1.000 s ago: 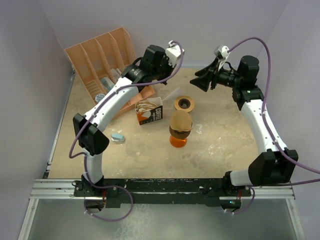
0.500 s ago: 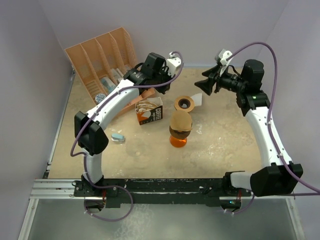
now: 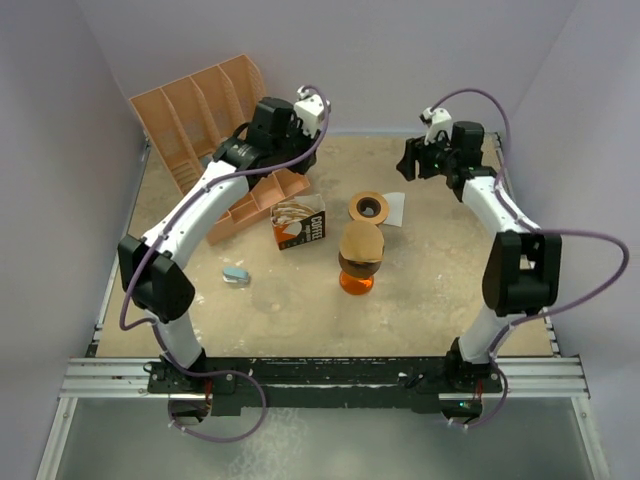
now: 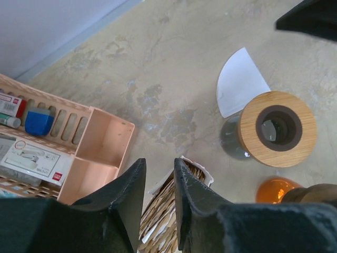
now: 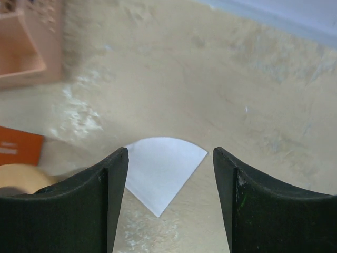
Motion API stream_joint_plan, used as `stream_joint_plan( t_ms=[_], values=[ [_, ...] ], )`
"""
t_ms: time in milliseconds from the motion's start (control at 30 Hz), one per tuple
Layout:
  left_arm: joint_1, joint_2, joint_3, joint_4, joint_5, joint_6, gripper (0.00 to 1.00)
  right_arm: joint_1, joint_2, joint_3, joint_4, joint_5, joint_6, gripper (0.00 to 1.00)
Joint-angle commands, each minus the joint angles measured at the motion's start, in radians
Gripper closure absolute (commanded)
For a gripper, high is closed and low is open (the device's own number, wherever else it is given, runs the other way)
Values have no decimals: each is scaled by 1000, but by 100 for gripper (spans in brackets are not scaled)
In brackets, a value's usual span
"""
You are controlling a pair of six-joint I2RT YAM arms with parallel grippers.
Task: Place the coffee filter in the dripper
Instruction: Pick up the coffee filter from the center of the board.
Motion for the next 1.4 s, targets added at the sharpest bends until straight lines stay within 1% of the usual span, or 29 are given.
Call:
stream_joint_plan(
  t_ms=[0, 167, 267, 433, 600, 1133, 1233, 1367],
  values=[
    [-6, -75, -7, 64, 16, -13, 73, -3, 87, 68, 24, 101, -20, 30],
    [-6, -90, -10, 57, 32, -11, 70, 16, 198, 95, -2, 148, -54, 17],
    [-6, -97, -14, 54, 28, -4, 69, 32, 232, 90, -12, 179, -80, 14],
    [-6, -108, -26, 52, 36, 9, 69, 71, 278, 72, -27, 210, -106, 14],
    [-6, -116, -29, 50, 43, 12, 69, 102, 309, 67, -35, 237, -110, 16],
    [-6, -159, -48, 36, 46, 29, 68, 117, 376, 16, -90, 273, -176, 28],
    [-6, -165, -48, 35, 46, 30, 68, 117, 387, 8, -102, 262, -185, 34],
    [-5, -172, -50, 31, 47, 34, 68, 117, 384, -19, -108, 251, -186, 47]
  ],
)
